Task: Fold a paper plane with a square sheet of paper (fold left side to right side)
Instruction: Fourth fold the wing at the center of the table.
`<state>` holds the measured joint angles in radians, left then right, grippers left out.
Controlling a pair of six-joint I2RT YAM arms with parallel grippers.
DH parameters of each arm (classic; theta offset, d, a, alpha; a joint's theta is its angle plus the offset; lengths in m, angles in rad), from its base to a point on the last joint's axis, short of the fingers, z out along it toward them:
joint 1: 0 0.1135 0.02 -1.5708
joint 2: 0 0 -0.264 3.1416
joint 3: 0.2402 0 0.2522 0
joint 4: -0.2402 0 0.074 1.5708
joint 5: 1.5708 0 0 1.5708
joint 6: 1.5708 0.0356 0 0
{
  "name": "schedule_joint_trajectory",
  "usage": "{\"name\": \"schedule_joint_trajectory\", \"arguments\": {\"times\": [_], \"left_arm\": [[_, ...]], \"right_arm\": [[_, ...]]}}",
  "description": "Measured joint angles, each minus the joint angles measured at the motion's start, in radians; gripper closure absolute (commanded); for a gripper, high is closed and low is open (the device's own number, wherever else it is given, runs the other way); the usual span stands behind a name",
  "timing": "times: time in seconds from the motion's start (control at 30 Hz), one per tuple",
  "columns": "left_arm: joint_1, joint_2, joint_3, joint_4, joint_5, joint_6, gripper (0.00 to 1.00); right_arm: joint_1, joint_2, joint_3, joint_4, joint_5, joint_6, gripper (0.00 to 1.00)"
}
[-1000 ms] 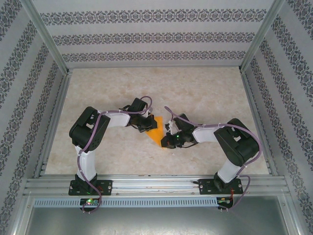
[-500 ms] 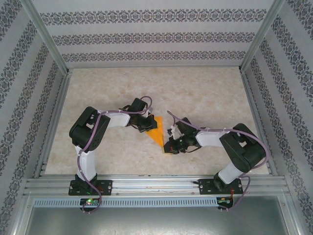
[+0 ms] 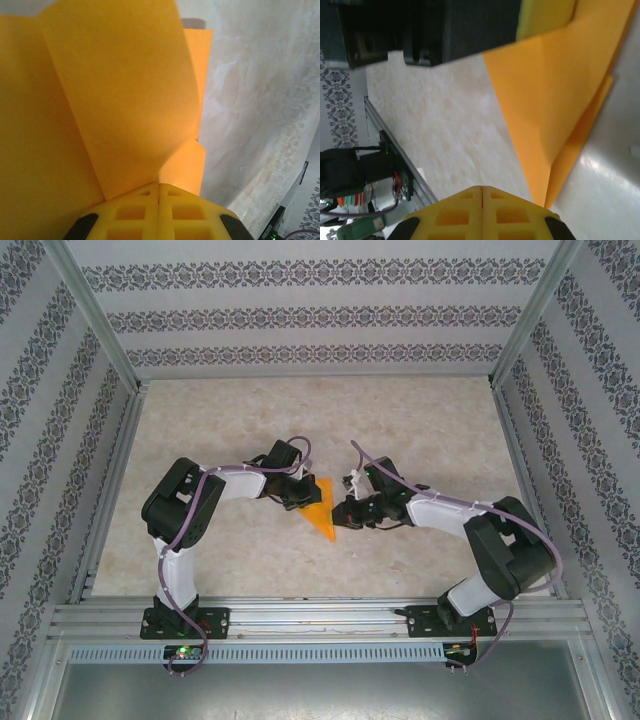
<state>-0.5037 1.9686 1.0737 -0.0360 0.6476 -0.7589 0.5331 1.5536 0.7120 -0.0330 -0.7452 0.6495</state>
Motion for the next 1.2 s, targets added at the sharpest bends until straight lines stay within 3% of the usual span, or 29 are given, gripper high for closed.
{"name": "schedule_joint_trajectory", "arguments": {"times": [0.5, 1.07, 1.2], "left_arm": [[0.0, 0.0, 0.0, 0.0, 0.0, 0.0, 1.0], [0.0, 0.0, 0.0, 0.0, 0.001, 0.0, 1.0], [0.0, 0.0, 0.0, 0.0, 0.003, 0.0, 0.95]], "right_arm": [[0.028, 0.156, 0.045, 0.013, 0.084, -0.005, 1.0], [0.035, 0.177, 0.05, -0.016, 0.125, -0.028, 1.0], [0.041, 0.177, 0.061, -0.039, 0.142, -0.035, 1.0]]}}
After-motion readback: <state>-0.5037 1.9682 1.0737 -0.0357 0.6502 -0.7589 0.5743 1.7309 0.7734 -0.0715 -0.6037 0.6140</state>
